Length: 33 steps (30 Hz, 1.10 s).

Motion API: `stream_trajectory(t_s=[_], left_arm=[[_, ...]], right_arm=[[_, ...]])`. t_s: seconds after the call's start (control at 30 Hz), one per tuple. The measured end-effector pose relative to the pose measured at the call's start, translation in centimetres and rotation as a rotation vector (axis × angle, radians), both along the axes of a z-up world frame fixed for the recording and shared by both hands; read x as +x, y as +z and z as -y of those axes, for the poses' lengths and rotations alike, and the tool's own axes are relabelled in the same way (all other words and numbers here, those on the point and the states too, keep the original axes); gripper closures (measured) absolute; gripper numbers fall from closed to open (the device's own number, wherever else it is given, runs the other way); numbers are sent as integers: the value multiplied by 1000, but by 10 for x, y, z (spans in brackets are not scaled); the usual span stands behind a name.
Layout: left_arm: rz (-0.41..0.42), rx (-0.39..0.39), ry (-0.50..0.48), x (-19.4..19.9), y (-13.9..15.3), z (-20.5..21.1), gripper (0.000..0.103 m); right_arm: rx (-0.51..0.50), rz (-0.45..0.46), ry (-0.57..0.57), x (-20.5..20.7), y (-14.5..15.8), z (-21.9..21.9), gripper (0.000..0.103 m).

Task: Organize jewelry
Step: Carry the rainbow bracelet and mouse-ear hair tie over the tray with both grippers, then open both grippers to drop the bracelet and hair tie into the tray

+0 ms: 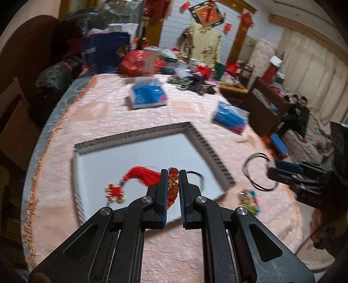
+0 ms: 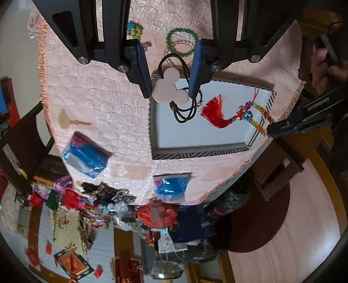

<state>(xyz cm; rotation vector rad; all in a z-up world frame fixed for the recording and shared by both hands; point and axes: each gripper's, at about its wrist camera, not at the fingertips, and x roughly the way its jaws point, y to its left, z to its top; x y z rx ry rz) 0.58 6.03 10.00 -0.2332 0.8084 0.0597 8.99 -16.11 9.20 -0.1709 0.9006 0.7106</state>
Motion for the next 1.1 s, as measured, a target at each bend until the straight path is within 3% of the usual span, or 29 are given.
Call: stream_trajectory(t_s=[0.1,0.67,1.03,1.1], left_arm=[[-31,-40,35,7,-12,-18,95],[-138,-44,118,33,-54,-46,95],[-273,-14,180,36,-100,-54,95],[-288,-3,187,36,-103,-55,90]], right_arm=[[0,-11,7,7,-5,-9,70],[-57,-88,109,37,-45,-72,70],[-90,-187,102,64,-88,-94,69],[-97,-202,99,66,-94,-95,70]])
